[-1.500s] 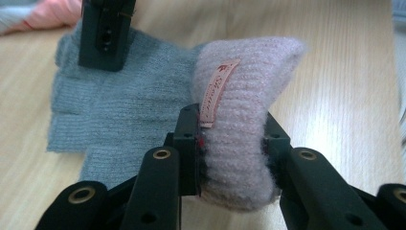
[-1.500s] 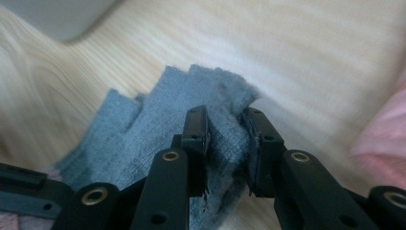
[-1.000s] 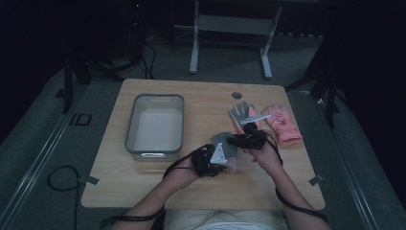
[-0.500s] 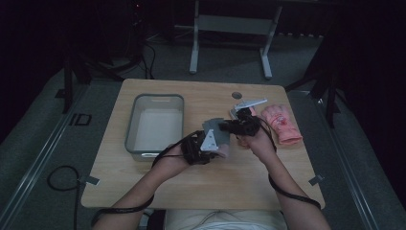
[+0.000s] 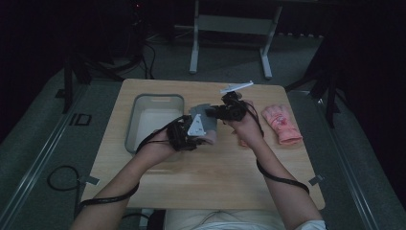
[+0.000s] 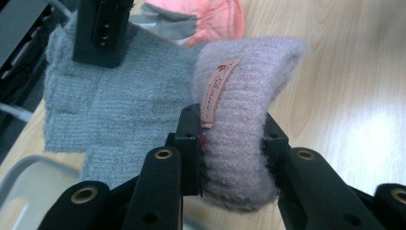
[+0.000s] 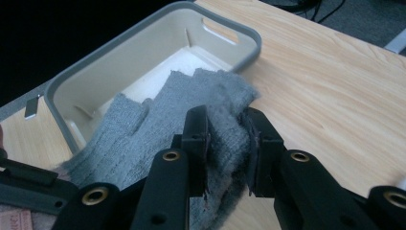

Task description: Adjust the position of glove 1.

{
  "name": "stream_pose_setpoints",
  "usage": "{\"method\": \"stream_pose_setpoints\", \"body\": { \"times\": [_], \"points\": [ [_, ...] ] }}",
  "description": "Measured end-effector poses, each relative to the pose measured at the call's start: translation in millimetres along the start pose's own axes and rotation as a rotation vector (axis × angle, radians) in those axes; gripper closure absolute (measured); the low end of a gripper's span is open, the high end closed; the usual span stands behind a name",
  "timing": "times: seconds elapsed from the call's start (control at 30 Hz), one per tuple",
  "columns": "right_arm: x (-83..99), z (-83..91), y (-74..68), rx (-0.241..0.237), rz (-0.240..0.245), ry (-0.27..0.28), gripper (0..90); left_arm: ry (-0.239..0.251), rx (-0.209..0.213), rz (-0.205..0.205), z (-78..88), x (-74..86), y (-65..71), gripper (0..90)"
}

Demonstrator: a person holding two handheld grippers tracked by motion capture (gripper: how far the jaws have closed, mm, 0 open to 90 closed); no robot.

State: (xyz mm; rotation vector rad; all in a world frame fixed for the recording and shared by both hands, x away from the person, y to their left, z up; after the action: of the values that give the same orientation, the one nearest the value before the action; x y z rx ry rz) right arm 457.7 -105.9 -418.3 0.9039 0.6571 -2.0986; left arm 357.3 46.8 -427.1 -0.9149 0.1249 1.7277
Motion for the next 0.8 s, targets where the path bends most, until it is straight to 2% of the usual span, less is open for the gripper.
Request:
{"method": "stream_pose_setpoints", "body": {
  "times": [0.27, 0.5, 0.63, 0.8],
  "points": [
    [-24.0, -24.7, -12.0, -0.035, 0.014, -0.011, 73.1, -0.041, -0.013, 0.015, 17.1, 20.1, -20.3, 69.4],
    [-41.1, -48.6, -25.1, -0.040, 0.036, -0.023, 73.1, -0.085, -0.021, 0.012, 28.5, 38.0, -35.5, 69.3],
    [-49.5, -63.6, -31.2, -0.055, 0.037, -0.023, 73.1, -0.097, -0.028, 0.007, 33.6, 51.3, -43.3, 69.3],
    [-56.0, -83.2, -35.6, -0.098, 0.014, -0.009, 73.1, -0.091, -0.024, 0.028, 38.4, 73.6, -53.9, 69.2]
  ]
}}
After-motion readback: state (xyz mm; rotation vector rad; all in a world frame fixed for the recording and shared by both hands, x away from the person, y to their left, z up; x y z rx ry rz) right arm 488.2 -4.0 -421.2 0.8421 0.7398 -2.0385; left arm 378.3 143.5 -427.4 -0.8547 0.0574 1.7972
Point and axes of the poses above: each handheld gripper's, and its own axes: z roughly backward along the jaws, x roughly out of its underside, y roughly to its right, the point moved 3 cm from there along -z, roughly forward along the jaws, and after that the axes turned 2 degrees about -x, right-handed, at the moved point
